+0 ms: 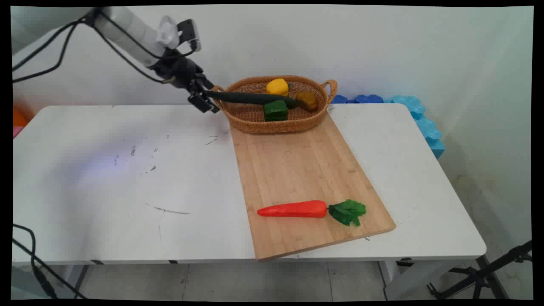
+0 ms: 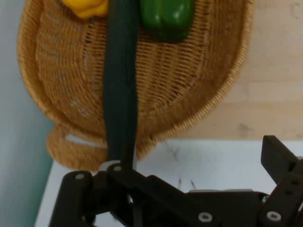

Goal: Pick up the cucumber from the vegetable basket

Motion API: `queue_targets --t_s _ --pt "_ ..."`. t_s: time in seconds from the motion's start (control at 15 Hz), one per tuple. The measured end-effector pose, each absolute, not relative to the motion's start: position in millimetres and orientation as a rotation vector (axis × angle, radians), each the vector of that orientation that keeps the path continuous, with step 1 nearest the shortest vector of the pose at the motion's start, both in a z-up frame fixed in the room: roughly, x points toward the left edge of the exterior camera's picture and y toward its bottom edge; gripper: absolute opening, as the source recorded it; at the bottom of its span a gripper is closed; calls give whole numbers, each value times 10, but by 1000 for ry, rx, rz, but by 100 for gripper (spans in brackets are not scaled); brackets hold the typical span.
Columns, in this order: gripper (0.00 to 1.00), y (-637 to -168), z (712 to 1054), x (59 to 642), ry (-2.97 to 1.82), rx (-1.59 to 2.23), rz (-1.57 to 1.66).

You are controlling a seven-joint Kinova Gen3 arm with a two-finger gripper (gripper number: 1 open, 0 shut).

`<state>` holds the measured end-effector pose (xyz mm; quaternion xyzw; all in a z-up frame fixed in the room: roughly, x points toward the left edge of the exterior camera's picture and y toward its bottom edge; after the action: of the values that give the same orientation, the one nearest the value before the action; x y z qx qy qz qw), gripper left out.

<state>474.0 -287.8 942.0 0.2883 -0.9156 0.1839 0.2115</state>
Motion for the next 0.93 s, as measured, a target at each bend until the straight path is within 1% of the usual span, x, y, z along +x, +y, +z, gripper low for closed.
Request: queue_targets --t_s 0.6,0.93 --pt "100 -3606 9168 4440 -2587 732 620" --pt "100 -3854 8968 4333 -2619 708 651"
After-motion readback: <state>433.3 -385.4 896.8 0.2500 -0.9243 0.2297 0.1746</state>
